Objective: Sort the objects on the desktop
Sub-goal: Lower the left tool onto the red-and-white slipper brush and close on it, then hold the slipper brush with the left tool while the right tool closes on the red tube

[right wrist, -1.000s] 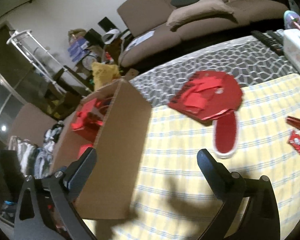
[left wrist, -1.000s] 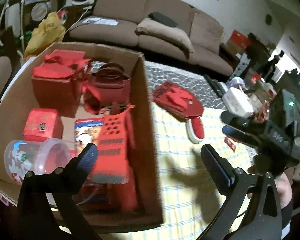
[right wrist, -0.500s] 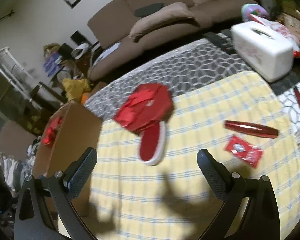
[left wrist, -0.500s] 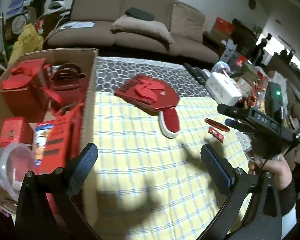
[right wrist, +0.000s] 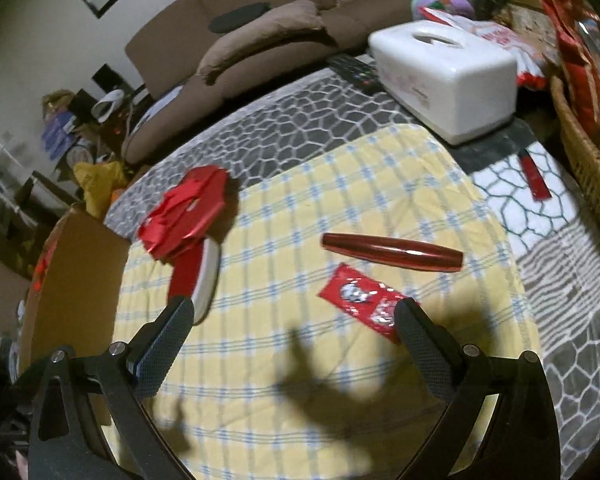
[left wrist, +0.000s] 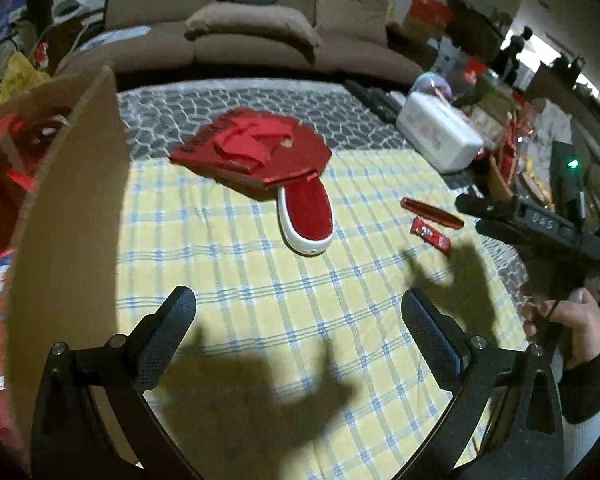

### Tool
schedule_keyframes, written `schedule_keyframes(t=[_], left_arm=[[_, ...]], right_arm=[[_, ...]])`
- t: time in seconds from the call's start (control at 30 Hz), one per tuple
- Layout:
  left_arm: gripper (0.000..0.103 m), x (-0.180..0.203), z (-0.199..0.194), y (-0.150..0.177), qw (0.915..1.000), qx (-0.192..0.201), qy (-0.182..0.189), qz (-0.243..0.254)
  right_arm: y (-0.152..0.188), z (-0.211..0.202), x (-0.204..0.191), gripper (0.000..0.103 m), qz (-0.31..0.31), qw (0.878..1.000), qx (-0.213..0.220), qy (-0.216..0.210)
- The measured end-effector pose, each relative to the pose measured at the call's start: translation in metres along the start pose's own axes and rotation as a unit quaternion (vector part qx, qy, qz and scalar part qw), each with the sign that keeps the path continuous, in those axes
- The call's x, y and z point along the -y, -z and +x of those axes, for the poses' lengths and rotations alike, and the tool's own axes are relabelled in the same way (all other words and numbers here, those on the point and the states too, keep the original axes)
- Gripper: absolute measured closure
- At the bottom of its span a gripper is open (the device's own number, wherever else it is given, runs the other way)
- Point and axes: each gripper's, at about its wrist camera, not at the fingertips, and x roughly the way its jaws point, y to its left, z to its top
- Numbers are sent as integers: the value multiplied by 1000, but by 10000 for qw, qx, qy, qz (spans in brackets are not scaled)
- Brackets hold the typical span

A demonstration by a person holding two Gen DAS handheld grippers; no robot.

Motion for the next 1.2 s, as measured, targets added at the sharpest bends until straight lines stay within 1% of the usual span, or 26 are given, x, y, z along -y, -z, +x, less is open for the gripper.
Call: schedule_keyframes(t=[0.13, 0.2, 0.3, 0.4, 0.5, 0.63, 0.73, 0.77, 0.8, 0.83, 0.9, 0.97, 1.03, 1.2], left_arm=[[0, 9, 29, -4, 9996, -180, -147, 141], [0, 15, 44, -11, 9992, -221, -228, 255], [0, 19, 66, -21, 9990, -236, -272, 281], [0, 21, 91, -29, 9988, -358, -256, 226], [0, 23, 112, -35, 9979, -466, -350, 279], [0, 23, 131, -43, 9971, -483, -506, 306], [1, 22, 139, -48, 9970, -477, -541, 298], [4, 22, 141, -49, 9968, -478, -556, 306], [13, 22, 144, -50, 9964, -506, -593, 322], [29, 22, 147, -50, 9959, -553, -630, 337], [42, 21, 152, -50, 9952, -656, -647, 345], [47, 21, 149, -48, 9955, -612, -622, 383], [47, 22, 147, -46, 9953, -610, -641, 405], [47, 21, 135, -33, 9956, -630, -556, 417]], right_arm=[[-2, 4, 11, 2, 175, 9998, 6, -9], [-3, 3, 15, 2, 235, 9997, 43, 2], [-5, 2, 24, 2, 347, 9994, 90, 10], [-8, 3, 34, 2, 366, 9992, 120, 116], [-10, 4, 42, 2, 314, 9990, 149, 271], [-9, 8, 57, 2, 465, 9984, 129, 280], [-8, 12, 61, 2, 507, 9983, 81, 286], [-7, 12, 61, 2, 507, 9983, 74, 282], [-7, 13, 61, 2, 507, 9983, 65, 272], [-7, 13, 61, 2, 506, 9983, 65, 266], [-8, 12, 60, 2, 506, 9984, 74, 242], [-8, 11, 58, 2, 498, 9985, 81, 202], [-8, 10, 54, 2, 463, 9987, 95, 163], [-9, 9, 42, 2, 362, 9993, 80, 86]])
